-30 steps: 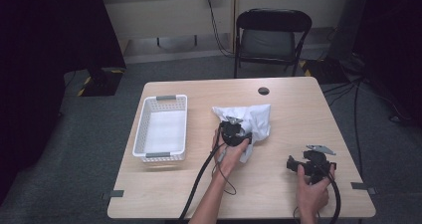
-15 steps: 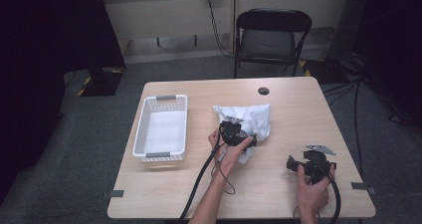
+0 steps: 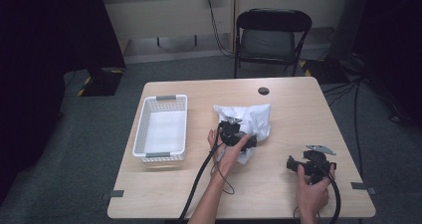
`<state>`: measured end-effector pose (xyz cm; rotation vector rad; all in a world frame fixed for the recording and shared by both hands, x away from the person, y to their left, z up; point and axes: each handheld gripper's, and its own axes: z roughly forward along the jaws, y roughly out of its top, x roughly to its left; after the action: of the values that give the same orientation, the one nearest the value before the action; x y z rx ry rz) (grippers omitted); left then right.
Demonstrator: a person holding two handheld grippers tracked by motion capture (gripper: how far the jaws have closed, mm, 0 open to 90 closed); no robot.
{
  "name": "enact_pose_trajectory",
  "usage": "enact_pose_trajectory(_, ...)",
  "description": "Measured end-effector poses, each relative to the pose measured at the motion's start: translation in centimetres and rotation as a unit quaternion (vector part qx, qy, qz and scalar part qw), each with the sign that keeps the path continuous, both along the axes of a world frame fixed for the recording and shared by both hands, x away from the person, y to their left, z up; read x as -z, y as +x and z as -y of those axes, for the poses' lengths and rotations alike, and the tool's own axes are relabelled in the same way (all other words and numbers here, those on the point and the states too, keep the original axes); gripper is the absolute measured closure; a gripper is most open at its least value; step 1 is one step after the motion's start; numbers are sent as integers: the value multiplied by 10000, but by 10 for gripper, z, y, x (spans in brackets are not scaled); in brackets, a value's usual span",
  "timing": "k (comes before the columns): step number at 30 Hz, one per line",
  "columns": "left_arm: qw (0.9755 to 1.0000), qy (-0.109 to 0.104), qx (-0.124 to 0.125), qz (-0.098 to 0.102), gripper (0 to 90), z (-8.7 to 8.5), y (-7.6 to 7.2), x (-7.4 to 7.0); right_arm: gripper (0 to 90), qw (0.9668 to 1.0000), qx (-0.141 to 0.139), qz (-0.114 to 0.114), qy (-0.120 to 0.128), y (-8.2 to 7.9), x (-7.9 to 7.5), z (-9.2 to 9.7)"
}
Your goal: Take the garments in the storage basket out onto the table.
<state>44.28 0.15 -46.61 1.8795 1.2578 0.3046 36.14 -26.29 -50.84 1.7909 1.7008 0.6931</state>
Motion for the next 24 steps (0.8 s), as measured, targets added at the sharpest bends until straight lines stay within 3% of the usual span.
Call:
enact_pose_trajectory(5,10000,39,-23,26,36,-1,-2,-3,0,10000,0,0,0,0,0,0)
enact_pose_trajectory(6,9999,128,-70,55,35,-1,-2,-4,0,10000,0,0,-1,0,0,0)
enact_pose_trajectory(12,9998,122,-120,96,42,-4,-5,-8,0,10000,0,0,0,0,0,0)
enact_pose_trajectory(14,9996,150,-141,211,39,-5,-7,-11,0,10000,0,0,-1,0,0,0)
enact_pose_trajectory(24,9994,28,-91,327,85,-9,-12,-16,0,10000,0,0,0,0,0,0)
